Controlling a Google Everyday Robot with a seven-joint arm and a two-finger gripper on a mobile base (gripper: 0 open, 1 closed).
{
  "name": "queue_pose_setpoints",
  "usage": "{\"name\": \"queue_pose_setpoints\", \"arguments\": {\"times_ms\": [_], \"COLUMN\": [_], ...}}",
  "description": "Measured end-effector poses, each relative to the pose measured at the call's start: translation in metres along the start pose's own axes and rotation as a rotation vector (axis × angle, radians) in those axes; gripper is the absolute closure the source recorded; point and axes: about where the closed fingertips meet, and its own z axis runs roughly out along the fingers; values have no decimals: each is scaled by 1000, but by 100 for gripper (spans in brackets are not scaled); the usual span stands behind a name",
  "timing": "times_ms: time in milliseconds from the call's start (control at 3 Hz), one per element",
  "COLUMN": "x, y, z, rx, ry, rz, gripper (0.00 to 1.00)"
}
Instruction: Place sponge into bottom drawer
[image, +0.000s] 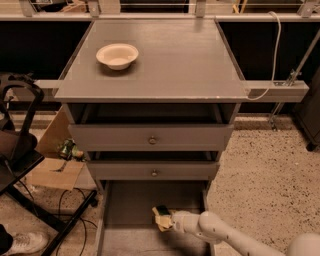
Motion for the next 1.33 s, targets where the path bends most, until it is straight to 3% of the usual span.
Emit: {"name": "queue_pose_setpoints", "arguments": {"times_ms": [667, 1000, 1333], "x": [0, 0, -4], "y": [0, 0, 1], "z": [0, 0, -4], "rx": [0, 0, -1], "ry": [0, 0, -4], "rz": [0, 0, -3], "gripper": [6, 0, 0]}}
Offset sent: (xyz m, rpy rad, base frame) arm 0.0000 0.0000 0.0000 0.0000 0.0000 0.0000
